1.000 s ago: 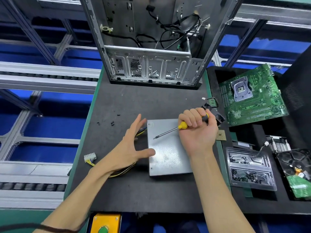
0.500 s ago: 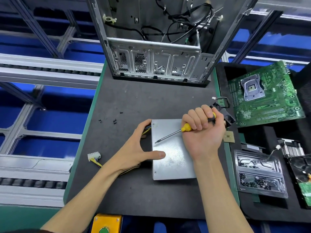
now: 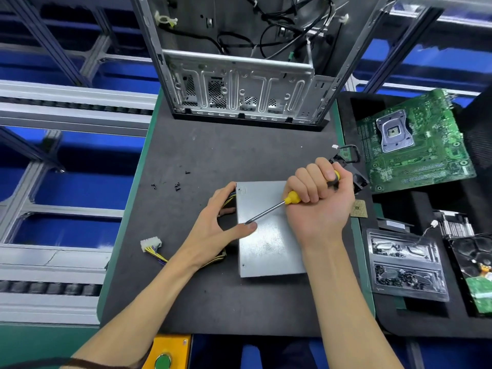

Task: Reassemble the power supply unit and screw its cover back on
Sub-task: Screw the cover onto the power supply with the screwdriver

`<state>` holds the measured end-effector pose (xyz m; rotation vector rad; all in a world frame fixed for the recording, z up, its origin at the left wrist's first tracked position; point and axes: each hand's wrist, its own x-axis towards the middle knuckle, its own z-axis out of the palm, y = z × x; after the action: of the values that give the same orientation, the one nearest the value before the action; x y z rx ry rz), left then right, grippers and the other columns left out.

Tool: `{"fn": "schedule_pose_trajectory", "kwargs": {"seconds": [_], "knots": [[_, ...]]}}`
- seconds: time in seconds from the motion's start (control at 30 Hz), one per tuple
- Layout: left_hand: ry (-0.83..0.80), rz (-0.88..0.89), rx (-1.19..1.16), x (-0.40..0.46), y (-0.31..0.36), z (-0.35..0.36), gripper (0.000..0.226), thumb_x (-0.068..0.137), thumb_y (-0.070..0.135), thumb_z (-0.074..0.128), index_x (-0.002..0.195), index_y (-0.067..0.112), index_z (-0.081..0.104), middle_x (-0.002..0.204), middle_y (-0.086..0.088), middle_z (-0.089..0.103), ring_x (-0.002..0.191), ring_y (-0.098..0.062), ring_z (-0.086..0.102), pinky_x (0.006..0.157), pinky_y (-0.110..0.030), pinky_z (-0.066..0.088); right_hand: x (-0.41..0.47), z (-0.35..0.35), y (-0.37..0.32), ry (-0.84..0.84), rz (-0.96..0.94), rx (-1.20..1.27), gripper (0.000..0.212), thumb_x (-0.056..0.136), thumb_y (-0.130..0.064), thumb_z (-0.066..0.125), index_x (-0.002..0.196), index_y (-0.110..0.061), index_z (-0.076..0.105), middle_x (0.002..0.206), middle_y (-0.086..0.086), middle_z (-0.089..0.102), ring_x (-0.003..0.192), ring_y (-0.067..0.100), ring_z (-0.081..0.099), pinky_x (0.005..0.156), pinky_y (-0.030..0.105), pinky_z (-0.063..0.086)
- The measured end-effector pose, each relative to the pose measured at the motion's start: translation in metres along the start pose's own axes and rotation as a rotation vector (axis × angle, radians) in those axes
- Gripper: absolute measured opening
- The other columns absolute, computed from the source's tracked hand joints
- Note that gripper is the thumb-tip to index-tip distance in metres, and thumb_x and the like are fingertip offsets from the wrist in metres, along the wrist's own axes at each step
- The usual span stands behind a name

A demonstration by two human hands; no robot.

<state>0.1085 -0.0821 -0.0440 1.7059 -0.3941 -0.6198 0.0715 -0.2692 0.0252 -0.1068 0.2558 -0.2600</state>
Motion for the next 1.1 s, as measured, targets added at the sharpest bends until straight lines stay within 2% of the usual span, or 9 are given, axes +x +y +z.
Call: {"fn": "schedule_pose_trajectory", "kwargs": {"seconds": [0.1, 0.2, 0.37, 0.47, 0.6, 0.7, 0.93, 1.0, 1.1], "knots": [[0.024, 0.023, 0.005, 0.0, 0.0, 0.002, 0.086, 0.074, 0.047, 0.079, 0.15, 0.038, 0.04, 0.144, 0.017, 0.05, 0.135, -0.009, 0.05, 0.112, -0.031, 0.042, -0.011, 0.009, 0.002, -0.048, 0.023, -0.12, 0.033, 0.093, -0.026, 0.042, 0.062, -0.02, 0.038, 0.049, -0.008, 0.018, 0.043, 0.01, 0.014, 0.041, 0.023, 0.018], [0.026, 0.024, -0.025, 0.0, 0.0, 0.002, 0.082, 0.074, 0.046, 0.079, 0.148, 0.039, 0.043, 0.141, 0.016, 0.052, 0.136, -0.012, 0.051, 0.112, -0.041, 0.043, -0.024, 0.021, 0.003, -0.111, 0.041, -0.27, 0.033, 0.091, -0.029, 0.042, 0.059, -0.02, 0.038, 0.046, -0.008, 0.018, 0.041, 0.01, 0.014, 0.038, 0.023, 0.016], [0.031, 0.045, -0.021, -0.001, 0.002, 0.003, 0.079, 0.075, 0.047, 0.078, 0.146, 0.04, 0.045, 0.139, 0.016, 0.053, 0.136, -0.01, 0.049, 0.111, -0.033, 0.041, -0.047, 0.041, 0.011, -0.27, 0.072, -0.577, 0.031, 0.087, -0.032, 0.042, 0.059, -0.021, 0.032, 0.044, -0.008, 0.017, 0.04, 0.01, 0.011, 0.04, 0.021, 0.015], [0.026, 0.06, -0.012, -0.002, 0.004, 0.003, 0.076, 0.076, 0.047, 0.076, 0.145, 0.042, 0.045, 0.138, 0.015, 0.054, 0.136, -0.011, 0.05, 0.109, -0.029, 0.041, -0.056, 0.045, 0.019, -0.355, 0.085, -0.694, 0.028, 0.083, -0.029, 0.044, 0.057, -0.024, 0.04, 0.044, -0.008, 0.018, 0.042, 0.009, 0.012, 0.043, 0.022, 0.014], [0.037, 0.059, 0.016, -0.002, 0.008, 0.002, 0.069, 0.074, 0.051, 0.073, 0.137, 0.051, 0.046, 0.131, 0.025, 0.056, 0.131, -0.007, 0.053, 0.102, -0.017, 0.042, -0.063, 0.045, 0.028, -0.418, 0.085, -0.775, 0.03, 0.086, -0.031, 0.04, 0.058, -0.023, 0.045, 0.044, -0.009, 0.02, 0.042, 0.007, 0.015, 0.045, 0.026, 0.011], [0.04, 0.062, 0.014, -0.003, 0.01, 0.002, 0.072, 0.072, 0.051, 0.073, 0.139, 0.047, 0.046, 0.128, 0.029, 0.056, 0.129, -0.003, 0.053, 0.096, -0.009, 0.041, -0.065, 0.044, 0.03, -0.43, 0.075, -0.811, 0.03, 0.086, -0.031, 0.04, 0.057, -0.023, 0.045, 0.044, -0.011, 0.023, 0.042, 0.007, 0.014, 0.046, 0.028, 0.01], [0.034, 0.077, -0.004, -0.003, 0.011, 0.002, 0.081, 0.07, 0.048, 0.073, 0.145, 0.034, 0.044, 0.136, 0.01, 0.055, 0.128, -0.003, 0.053, 0.094, -0.007, 0.04, -0.067, 0.041, 0.036, -0.441, 0.061, -0.814, 0.03, 0.087, -0.03, 0.04, 0.057, -0.024, 0.043, 0.045, -0.012, 0.023, 0.042, 0.006, 0.016, 0.046, 0.028, 0.01], [0.041, 0.074, -0.01, -0.003, 0.011, 0.003, 0.083, 0.071, 0.039, 0.076, 0.147, 0.029, 0.043, 0.137, 0.007, 0.054, 0.129, -0.004, 0.053, 0.094, -0.007, 0.04, -0.068, 0.041, 0.037, -0.443, 0.065, -0.815, 0.03, 0.087, -0.03, 0.04, 0.058, -0.023, 0.039, 0.045, -0.012, 0.023, 0.043, 0.006, 0.016, 0.046, 0.028, 0.01], [0.052, 0.069, -0.01, -0.003, 0.011, 0.003, 0.08, 0.076, 0.024, 0.072, 0.151, 0.019, 0.043, 0.138, 0.005, 0.054, 0.129, -0.003, 0.052, 0.093, -0.006, 0.04, -0.068, 0.04, 0.039, -0.436, 0.074, -0.819, 0.03, 0.086, -0.031, 0.041, 0.057, -0.023, 0.043, 0.045, -0.013, 0.025, 0.043, 0.007, 0.016, 0.047, 0.029, 0.01]]}}
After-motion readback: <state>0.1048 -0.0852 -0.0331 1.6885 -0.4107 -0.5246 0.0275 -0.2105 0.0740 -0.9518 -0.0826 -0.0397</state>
